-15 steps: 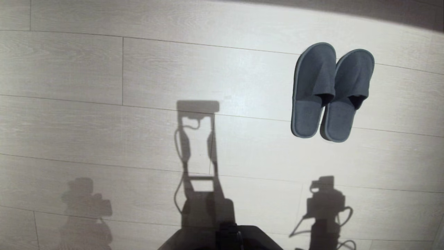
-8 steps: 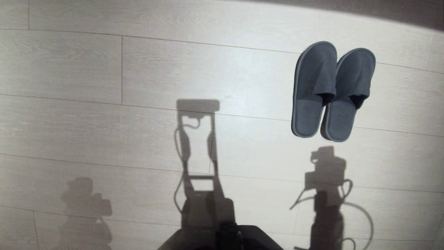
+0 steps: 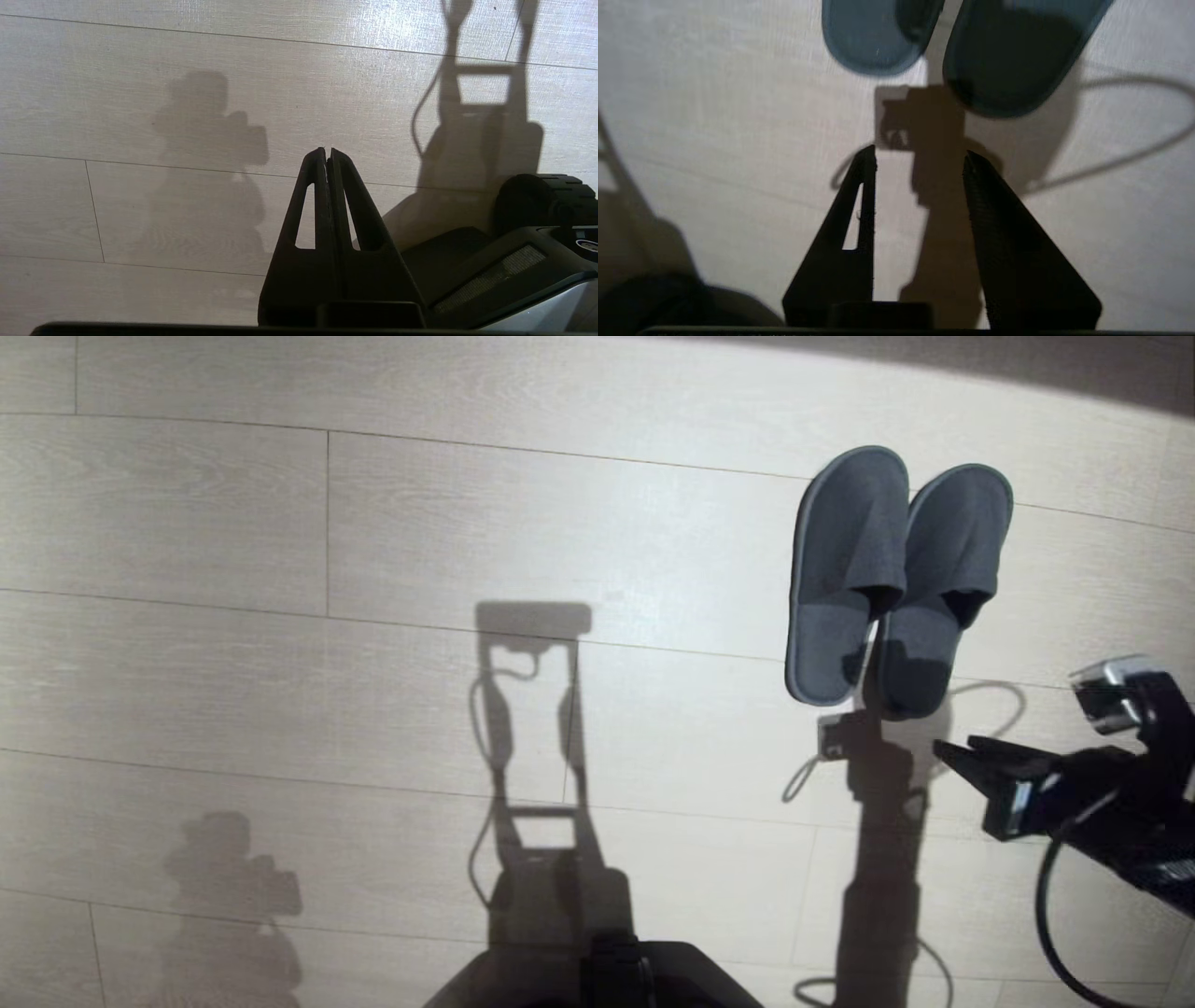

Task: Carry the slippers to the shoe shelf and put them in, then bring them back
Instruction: Pick up the slippers on the floor

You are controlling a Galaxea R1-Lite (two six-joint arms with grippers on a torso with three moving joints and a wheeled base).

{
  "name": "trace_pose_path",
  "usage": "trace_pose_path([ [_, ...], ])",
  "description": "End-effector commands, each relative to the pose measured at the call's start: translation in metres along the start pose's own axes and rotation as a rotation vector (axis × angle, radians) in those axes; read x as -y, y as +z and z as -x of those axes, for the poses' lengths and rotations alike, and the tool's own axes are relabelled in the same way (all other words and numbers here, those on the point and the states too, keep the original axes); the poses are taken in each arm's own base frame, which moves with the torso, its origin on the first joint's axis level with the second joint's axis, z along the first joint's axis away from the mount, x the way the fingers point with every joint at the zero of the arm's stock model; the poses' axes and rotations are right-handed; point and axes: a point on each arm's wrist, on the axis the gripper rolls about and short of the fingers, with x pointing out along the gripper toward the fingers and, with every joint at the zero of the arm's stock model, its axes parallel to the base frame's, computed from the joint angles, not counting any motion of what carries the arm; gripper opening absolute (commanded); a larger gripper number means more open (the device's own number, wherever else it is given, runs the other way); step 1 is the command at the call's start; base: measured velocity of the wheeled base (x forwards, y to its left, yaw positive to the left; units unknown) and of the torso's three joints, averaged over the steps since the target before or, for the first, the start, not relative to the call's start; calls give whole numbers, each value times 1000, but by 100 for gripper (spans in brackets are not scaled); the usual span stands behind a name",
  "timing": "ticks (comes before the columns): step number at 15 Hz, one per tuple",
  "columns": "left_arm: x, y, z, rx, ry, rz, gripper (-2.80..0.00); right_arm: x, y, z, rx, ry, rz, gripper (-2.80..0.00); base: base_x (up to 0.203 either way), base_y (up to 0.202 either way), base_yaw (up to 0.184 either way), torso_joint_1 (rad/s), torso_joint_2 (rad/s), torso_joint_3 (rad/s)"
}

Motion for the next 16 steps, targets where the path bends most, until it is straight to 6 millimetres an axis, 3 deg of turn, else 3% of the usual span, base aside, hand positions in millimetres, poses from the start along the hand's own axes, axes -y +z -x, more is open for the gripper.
trace_pose_path([
  [1, 0, 0, 0, -1, 0, 0, -280, 1, -18, -44, -19, -2, 15, 0, 0, 0, 0, 0, 0, 0],
  [6, 0, 0, 0, -1, 0, 0, -280, 1, -11, -61, 52, -16, 66, 0, 0, 0, 0, 0, 0, 0],
  [10, 0, 0, 0, 1, 0, 0, -280, 4, 9, -105, 359, -42, 76, 0, 0, 0, 0, 0, 0, 0],
  [14, 0, 0, 0, 1, 0, 0, -280, 7, 28, -128, 454, -67, 85, 0, 0, 0, 0, 0, 0, 0],
  [16, 0, 0, 0, 1, 1, 0, -280, 9, 26, -140, 457, -120, 91, 0, 0, 0, 0, 0, 0, 0],
])
